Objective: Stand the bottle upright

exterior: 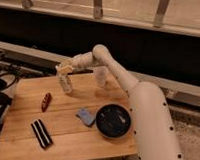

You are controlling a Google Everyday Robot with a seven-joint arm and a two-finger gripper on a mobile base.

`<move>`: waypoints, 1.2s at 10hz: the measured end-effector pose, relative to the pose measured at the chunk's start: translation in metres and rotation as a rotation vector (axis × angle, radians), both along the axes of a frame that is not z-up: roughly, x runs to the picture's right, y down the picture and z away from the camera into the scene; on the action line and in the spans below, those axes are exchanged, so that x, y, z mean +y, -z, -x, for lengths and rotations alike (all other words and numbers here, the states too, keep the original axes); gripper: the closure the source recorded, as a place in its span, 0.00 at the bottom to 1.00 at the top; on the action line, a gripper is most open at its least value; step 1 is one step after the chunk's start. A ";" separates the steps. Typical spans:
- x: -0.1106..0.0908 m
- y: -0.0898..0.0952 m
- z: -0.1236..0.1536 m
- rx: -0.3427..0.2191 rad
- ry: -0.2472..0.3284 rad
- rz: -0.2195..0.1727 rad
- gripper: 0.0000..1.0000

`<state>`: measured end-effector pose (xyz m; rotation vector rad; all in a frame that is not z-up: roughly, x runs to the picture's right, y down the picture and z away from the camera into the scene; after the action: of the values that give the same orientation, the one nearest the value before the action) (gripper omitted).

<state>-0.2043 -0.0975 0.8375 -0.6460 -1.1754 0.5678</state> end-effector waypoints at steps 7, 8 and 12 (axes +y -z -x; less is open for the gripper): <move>0.002 -0.003 -0.001 0.003 -0.028 -0.001 0.69; 0.003 -0.003 -0.002 0.006 -0.029 0.004 0.59; 0.010 -0.009 -0.009 0.027 -0.042 0.039 0.21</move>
<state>-0.1954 -0.0873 0.8468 -0.6467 -1.1571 0.6344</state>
